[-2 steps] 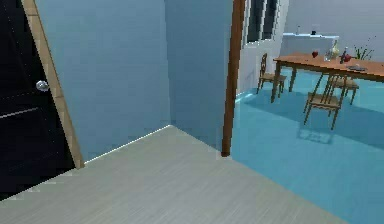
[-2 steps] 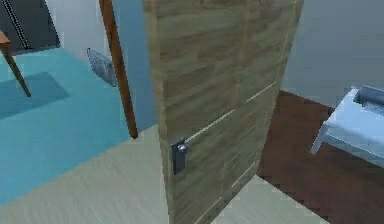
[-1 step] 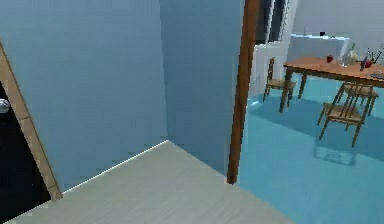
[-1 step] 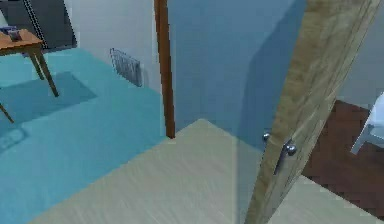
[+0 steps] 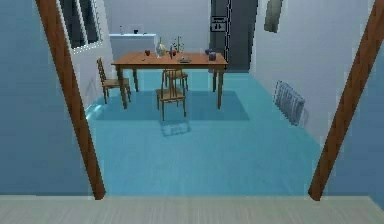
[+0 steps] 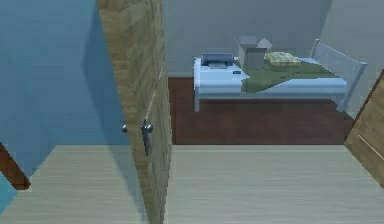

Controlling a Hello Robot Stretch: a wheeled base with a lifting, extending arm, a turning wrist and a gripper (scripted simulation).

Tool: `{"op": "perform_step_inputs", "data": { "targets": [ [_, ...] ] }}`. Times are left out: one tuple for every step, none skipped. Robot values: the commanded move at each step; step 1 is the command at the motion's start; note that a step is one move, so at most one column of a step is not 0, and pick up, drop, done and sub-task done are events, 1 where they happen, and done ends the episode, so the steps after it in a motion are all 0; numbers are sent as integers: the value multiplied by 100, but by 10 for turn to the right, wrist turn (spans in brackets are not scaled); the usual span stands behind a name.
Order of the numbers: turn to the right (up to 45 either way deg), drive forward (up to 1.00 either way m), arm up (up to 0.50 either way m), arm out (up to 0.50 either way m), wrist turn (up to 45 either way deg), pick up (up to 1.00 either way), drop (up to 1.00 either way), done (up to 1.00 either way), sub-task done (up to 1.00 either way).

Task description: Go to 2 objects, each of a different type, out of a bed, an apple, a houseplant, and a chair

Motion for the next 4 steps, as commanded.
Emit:
{"op": "perform_step_inputs", "data": {
  "targets": [
    [0, 40, 0, 0, 0, 0, 0, 0, 0],
    [120, 0, 0, 0, 0, 0, 0, 0, 0],
    [0, 100, 0, 0, 0, 0, 0, 0, 0],
    [0, 90, 0, 0, 0, 0, 0, 0, 0]
  ]
}}
